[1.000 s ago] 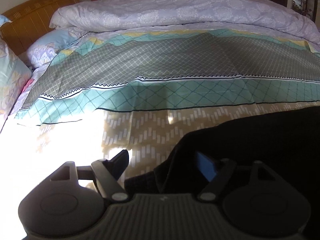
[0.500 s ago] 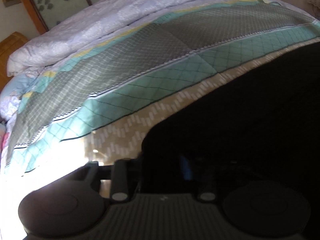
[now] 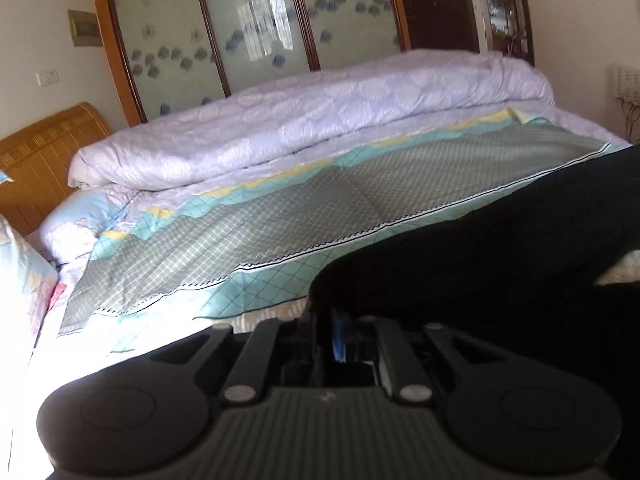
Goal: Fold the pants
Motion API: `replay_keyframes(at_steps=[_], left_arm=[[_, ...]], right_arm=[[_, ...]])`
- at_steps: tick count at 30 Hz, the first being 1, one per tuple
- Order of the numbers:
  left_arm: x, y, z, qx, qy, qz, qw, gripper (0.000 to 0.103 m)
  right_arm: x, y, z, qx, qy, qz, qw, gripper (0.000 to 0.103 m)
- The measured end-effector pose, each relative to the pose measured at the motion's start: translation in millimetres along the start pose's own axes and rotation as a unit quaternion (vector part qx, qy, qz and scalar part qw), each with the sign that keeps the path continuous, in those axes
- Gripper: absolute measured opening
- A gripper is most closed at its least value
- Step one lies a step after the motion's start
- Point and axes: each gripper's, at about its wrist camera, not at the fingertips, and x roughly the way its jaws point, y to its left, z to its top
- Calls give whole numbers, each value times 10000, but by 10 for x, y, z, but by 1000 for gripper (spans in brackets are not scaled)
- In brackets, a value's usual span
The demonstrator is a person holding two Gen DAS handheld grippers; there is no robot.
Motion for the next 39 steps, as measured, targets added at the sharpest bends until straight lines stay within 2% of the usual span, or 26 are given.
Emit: replay_keyframes(at_steps=[3, 6, 7, 8, 10, 12, 13, 14, 16, 18, 20, 25, 30, 33, 35, 37, 39], left_arm=[[-442, -2, -314, -28, -20, -28, 10000, 7], [-816, -23, -696, -76, 132, -81, 9999, 8], [-904, -40, -822, -92, 247, -89, 9996, 12], [-948, -62, -959, -115, 414, -104, 9990, 14], [-976, -148, -1241, -26, 954, -81, 9954, 28], [-1006, -223, -1454, 73, 1215, 49, 9926, 33], [-1065, -237, -1531, 76, 1271, 100, 9918, 34], [-1125, -234, -1555, 40, 1280, 119, 9917, 36], [-1325, -197, -1580, -173, 1159, 94, 9931, 47], [-1514, -127, -1589, -344, 1026, 132, 9940, 49], [-1637, -112, -1579, -495, 917, 191, 9944, 49], [-1730, -189, -1442, -668, 724, 86, 9951, 50], [-1480, -521, -1195, -702, 656, -164, 9952, 50], [-1301, -680, -1069, -833, 582, -254, 9945, 50], [-1159, -731, -1017, -1113, 572, -304, 9917, 50], [-985, -705, -974, -1457, 685, -378, 9862, 49], [-818, -672, -997, -1595, 887, -232, 9829, 47]], right_arm=[[-774, -345, -167, 53, -34, 175, 9998, 11], [-1412, -752, -520, -3, 79, 165, 9998, 11], [-1586, -886, -694, -105, 170, 92, 9998, 12], [-1695, -996, -876, -229, 325, -17, 9992, 13], [-1744, -1219, -1254, -356, 923, -215, 9949, 17], [-1691, -1367, -1518, -364, 1363, -559, 9884, 20], [-1705, -1442, -1587, -276, 1384, -622, 9880, 31], [-1731, -1497, -1603, -115, 1296, -661, 9893, 39], [-1816, -1579, -1562, 118, 1105, -598, 9920, 40], [-1861, -1603, -1518, 313, 1024, -395, 9935, 42], [-1885, -1693, -1518, 603, 1131, -133, 9917, 48], [-1832, -1852, -1712, 1150, 1596, 191, 9803, 49], [-1779, -1858, -1833, 1370, 1716, 480, 9744, 49], [-1764, -1814, -1791, 1163, 1583, 296, 9801, 49], [-1779, -1833, -1724, 1081, 1414, 97, 9840, 49], [-1777, -1912, -1662, 1089, 1343, 43, 9849, 49], [-1726, -1947, -1643, 1155, 1365, 14, 9839, 46]])
